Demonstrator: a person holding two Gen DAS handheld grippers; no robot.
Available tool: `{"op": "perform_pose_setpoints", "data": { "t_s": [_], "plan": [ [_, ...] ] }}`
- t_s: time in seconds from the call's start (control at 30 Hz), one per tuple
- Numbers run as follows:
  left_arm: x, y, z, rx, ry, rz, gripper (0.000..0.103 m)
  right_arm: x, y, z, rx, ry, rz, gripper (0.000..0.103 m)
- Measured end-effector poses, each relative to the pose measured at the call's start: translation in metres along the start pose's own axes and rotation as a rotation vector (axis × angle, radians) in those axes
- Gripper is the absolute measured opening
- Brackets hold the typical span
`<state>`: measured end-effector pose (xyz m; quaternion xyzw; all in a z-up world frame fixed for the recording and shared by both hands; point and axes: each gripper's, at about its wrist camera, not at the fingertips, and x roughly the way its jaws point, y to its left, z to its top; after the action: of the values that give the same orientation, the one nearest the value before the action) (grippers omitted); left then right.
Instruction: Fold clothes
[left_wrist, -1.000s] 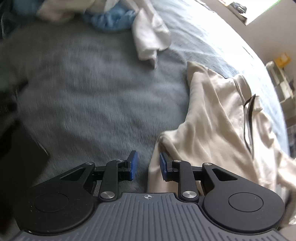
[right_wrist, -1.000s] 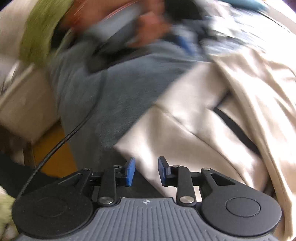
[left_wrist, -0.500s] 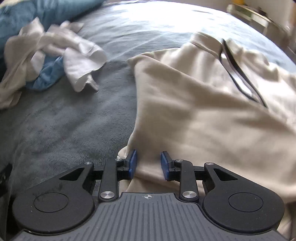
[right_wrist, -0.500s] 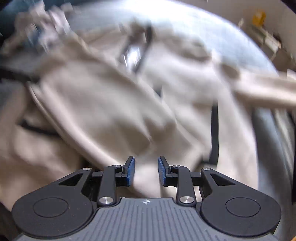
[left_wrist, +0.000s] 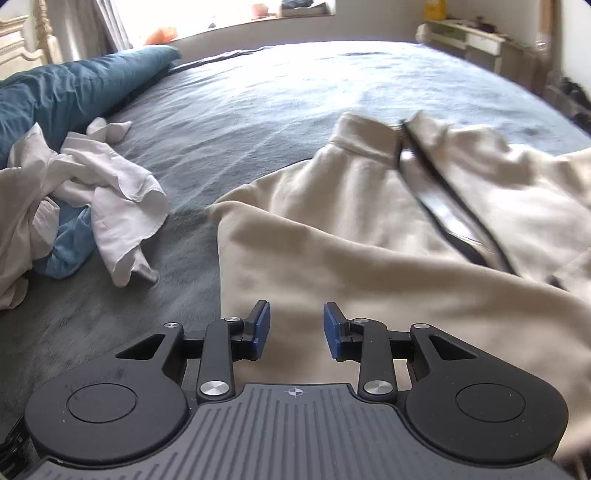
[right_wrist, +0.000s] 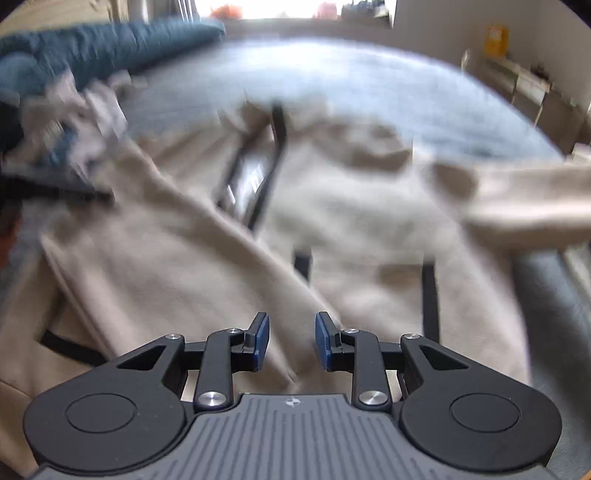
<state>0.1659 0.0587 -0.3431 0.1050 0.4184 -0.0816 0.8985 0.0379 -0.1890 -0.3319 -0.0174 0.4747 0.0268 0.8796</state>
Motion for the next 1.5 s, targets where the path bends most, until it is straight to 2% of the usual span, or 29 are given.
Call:
{"op": "perform_pose_setpoints", "data": {
  "t_s": [0.03,0.07,0.13,0.2,0.37,0.43,0.53,0.6,0.7,0.8,1.0,1.13,1.23,1.33,1.43,1.5],
  "plan": [
    [0.015,0.004,0.001,-0.025,0.033,0.03,0.032,0.01,-0.006,-0.007,0.012,0.012,0.011,0.029],
    [0.027,0.008,0.002,-0.058,0.051,0.046,0.033,0.012,-0.009,-0.011,0.013,-0.012,0.028,0.03],
    [0.033,0.008,0.006,-0.087,0.044,0.067,0.033,0.01,-0.011,-0.011,-0.012,-0.018,0.043,0.03],
    [0.026,-0.004,0.015,-0.041,0.048,0.115,0.033,0.004,-0.014,-0.008,-0.024,-0.01,0.067,0.03],
    [0.006,-0.035,0.03,0.014,-0.022,0.204,0.034,-0.022,-0.028,0.001,-0.071,-0.021,0.202,0.031],
    [0.021,-0.042,0.041,0.034,-0.023,0.263,0.035,-0.017,-0.031,0.0,-0.104,0.0,0.24,0.031],
    [0.065,-0.031,0.054,-0.022,0.03,0.327,0.035,0.004,-0.037,-0.007,-0.134,0.042,0.276,0.033],
    [0.087,-0.026,0.057,-0.026,0.065,0.306,0.036,0.005,-0.039,-0.005,-0.152,0.043,0.302,0.033],
    [0.087,-0.027,0.062,0.01,0.033,0.298,0.035,0.004,-0.042,-0.005,-0.179,0.044,0.336,0.033],
    [0.075,-0.019,0.07,-0.013,-0.005,0.273,0.035,0.006,-0.044,-0.006,-0.197,0.037,0.358,0.033],
    [0.107,-0.004,0.072,0.013,-0.012,0.254,0.038,0.005,-0.037,-0.012,-0.229,0.017,0.332,0.033],
    [0.098,-0.009,0.078,0.021,-0.006,0.271,0.038,0.005,-0.035,-0.005,-0.207,0.048,0.314,0.034],
    [0.073,-0.008,0.084,-0.008,-0.031,0.295,0.038,-0.001,-0.047,0.007,-0.111,0.077,0.346,0.035],
    [0.036,-0.019,0.095,-0.059,-0.108,0.298,0.044,-0.024,-0.08,0.021,0.055,0.036,0.347,0.036],
    [0.002,-0.043,0.105,-0.124,-0.169,0.22,0.05,-0.058,-0.129,0.032,0.22,-0.02,0.296,0.037],
    [-0.011,-0.068,0.11,-0.16,-0.184,0.127,0.052,-0.087,-0.173,0.039,0.324,-0.084,0.217,0.038]
  ]
}}
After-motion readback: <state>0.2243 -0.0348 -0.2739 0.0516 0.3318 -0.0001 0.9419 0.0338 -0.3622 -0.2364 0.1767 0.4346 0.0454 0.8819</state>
